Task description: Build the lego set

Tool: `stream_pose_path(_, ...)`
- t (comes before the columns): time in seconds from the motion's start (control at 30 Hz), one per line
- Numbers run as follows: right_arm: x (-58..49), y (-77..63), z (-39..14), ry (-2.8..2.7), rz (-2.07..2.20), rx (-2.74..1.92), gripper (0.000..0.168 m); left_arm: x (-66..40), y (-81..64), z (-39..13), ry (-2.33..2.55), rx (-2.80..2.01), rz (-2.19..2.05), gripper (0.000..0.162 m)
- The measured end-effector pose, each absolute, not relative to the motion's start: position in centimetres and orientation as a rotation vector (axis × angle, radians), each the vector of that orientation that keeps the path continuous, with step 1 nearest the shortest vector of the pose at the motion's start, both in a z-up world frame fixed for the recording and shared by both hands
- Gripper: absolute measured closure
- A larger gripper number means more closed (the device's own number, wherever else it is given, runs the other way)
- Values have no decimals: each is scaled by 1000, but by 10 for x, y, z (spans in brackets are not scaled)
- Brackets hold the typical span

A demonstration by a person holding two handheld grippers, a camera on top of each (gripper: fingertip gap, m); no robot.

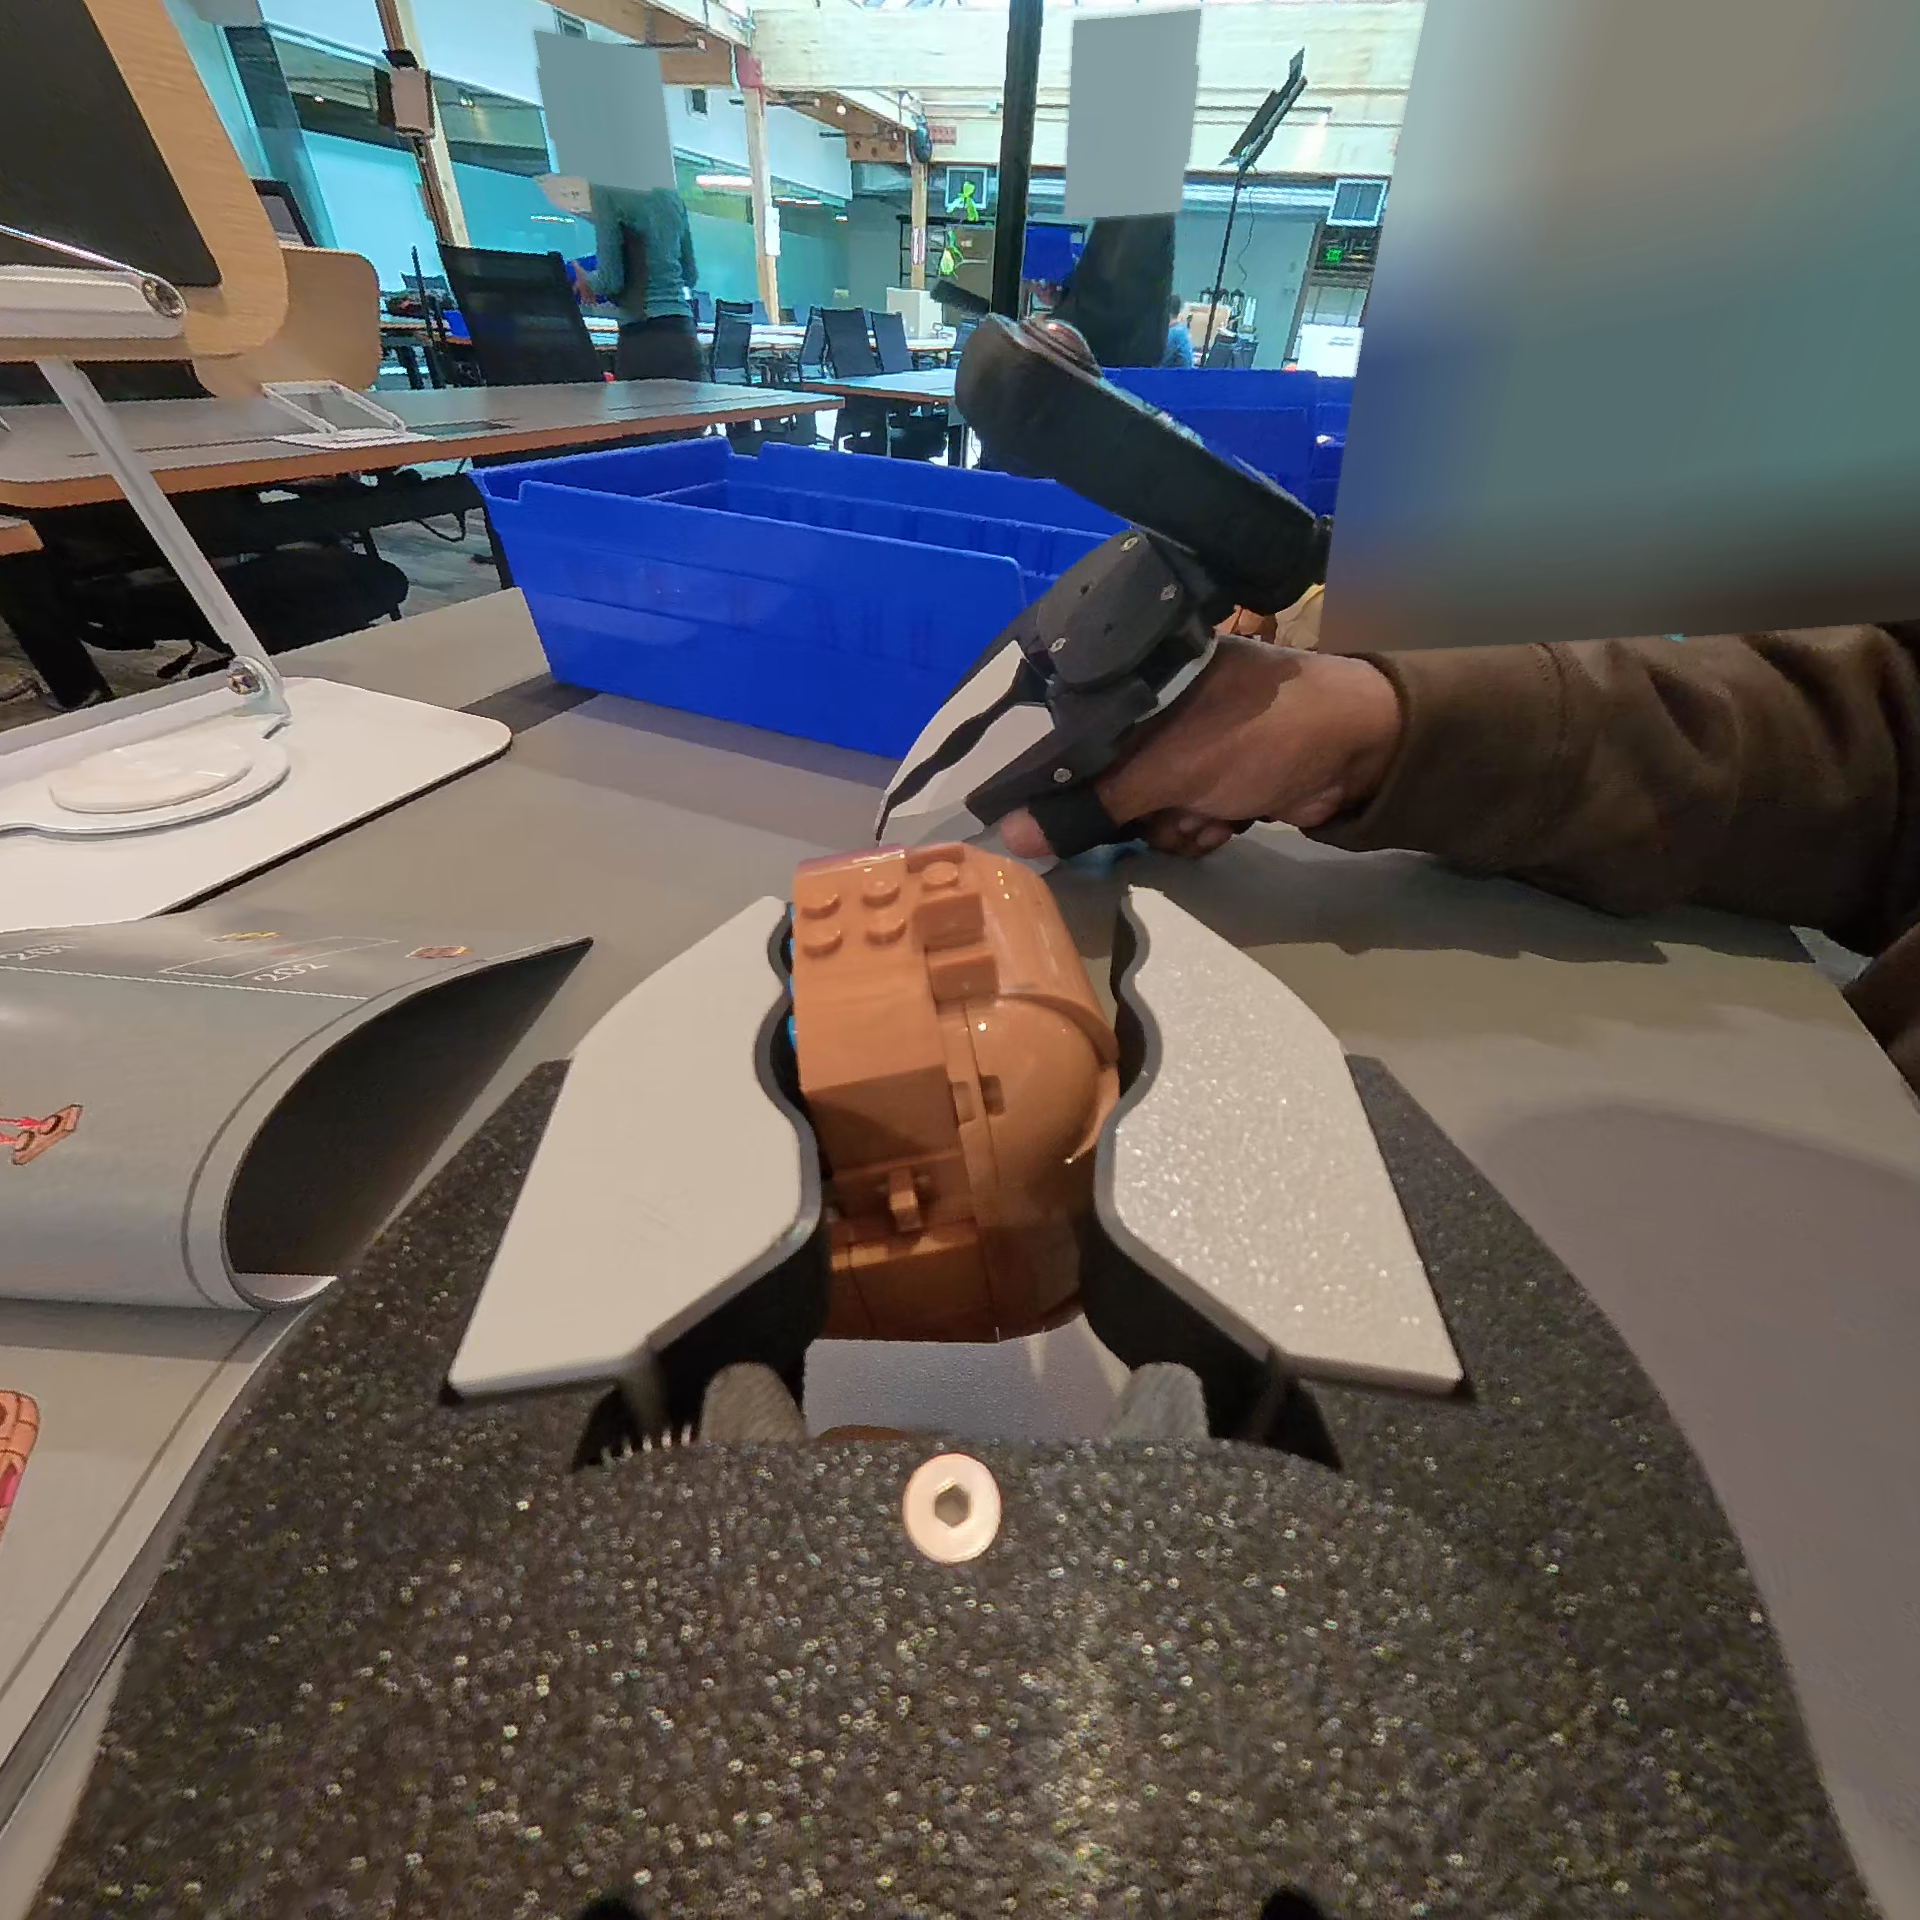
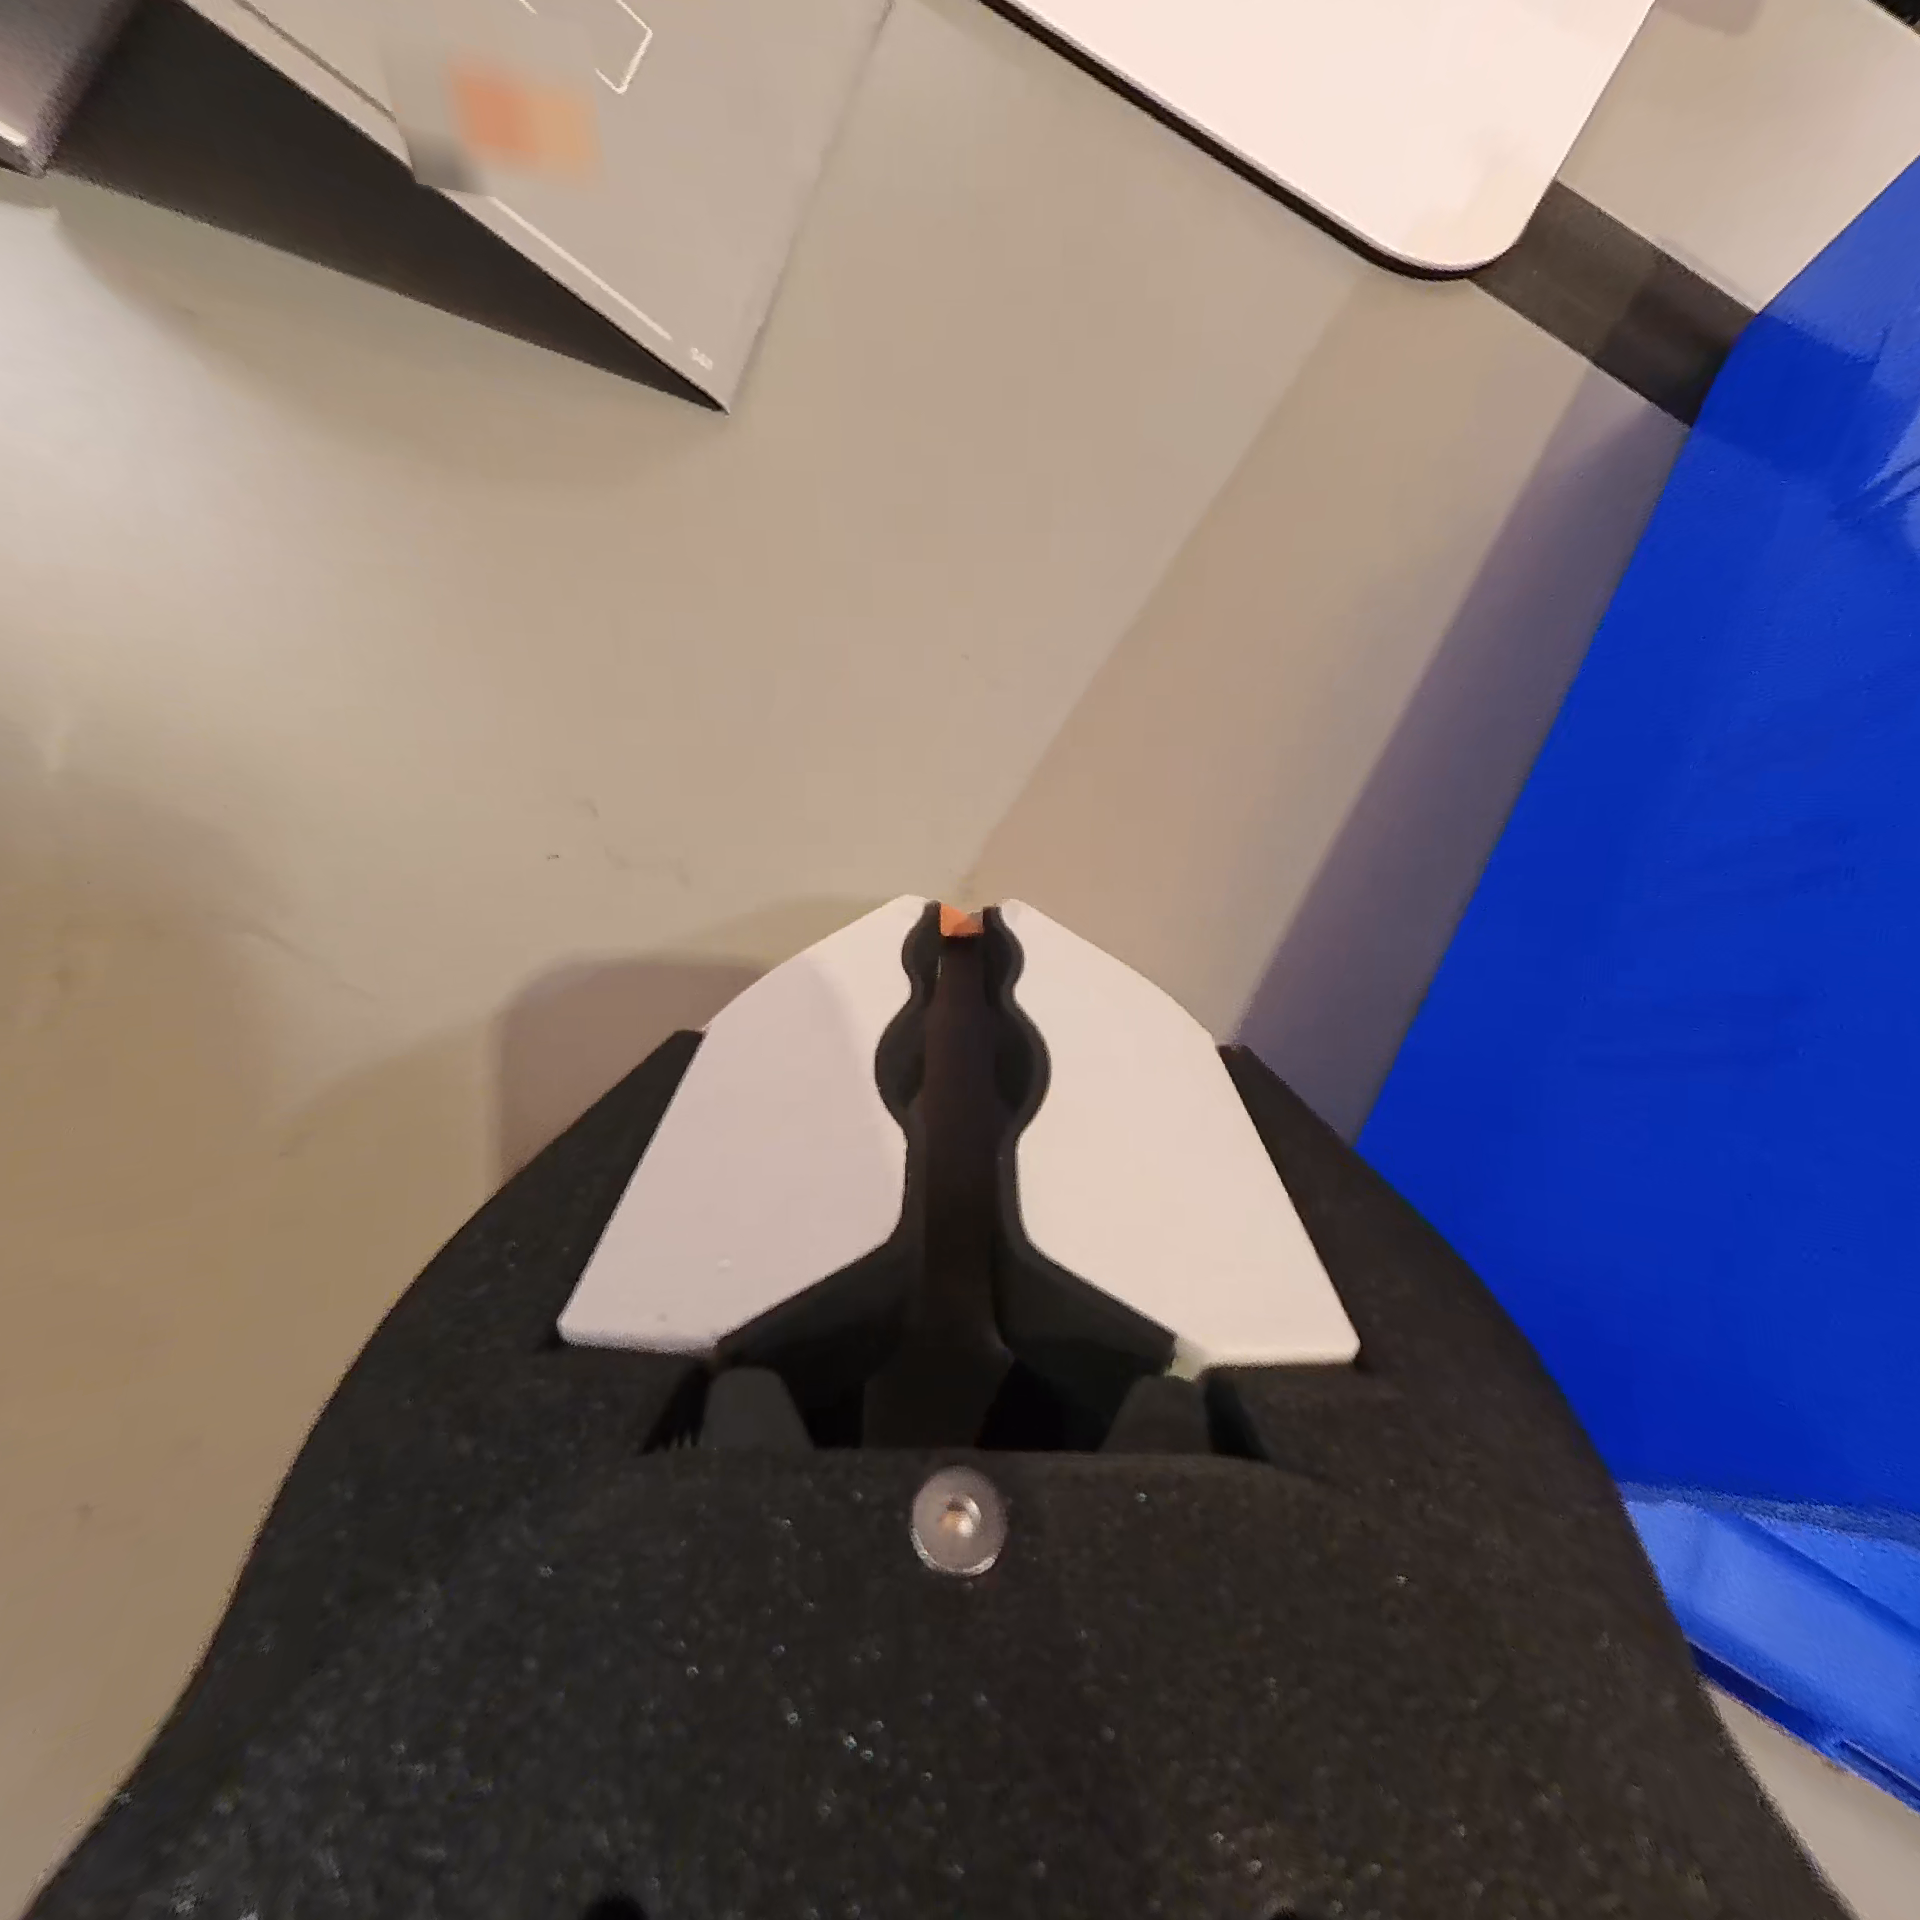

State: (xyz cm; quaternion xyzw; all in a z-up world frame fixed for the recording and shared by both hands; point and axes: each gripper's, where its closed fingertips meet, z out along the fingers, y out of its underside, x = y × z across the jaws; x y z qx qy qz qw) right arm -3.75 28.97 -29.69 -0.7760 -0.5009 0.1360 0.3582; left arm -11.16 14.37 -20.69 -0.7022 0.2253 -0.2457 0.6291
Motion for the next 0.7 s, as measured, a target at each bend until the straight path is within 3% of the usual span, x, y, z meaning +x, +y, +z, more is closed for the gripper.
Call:
stream_pose_path(0.17,-45,277,-289,-1355,422,-1896,161,-112,144,-208,515,-1614,-556,105)
stream_pose_path(0.43,-81,192,-229,-1378,958,-1567,160,-119,147,-211,513,-1641,-496,105)
stream_pose_path(0.57,-82,172,-229,-1464,950,-1483,143,-125,148,-212,497,-1647,-480,105)
stream_pose_path(0.7,-75,177,-239,-1509,946,-1510,140,-129,149,-212,484,-1655,-464,105)
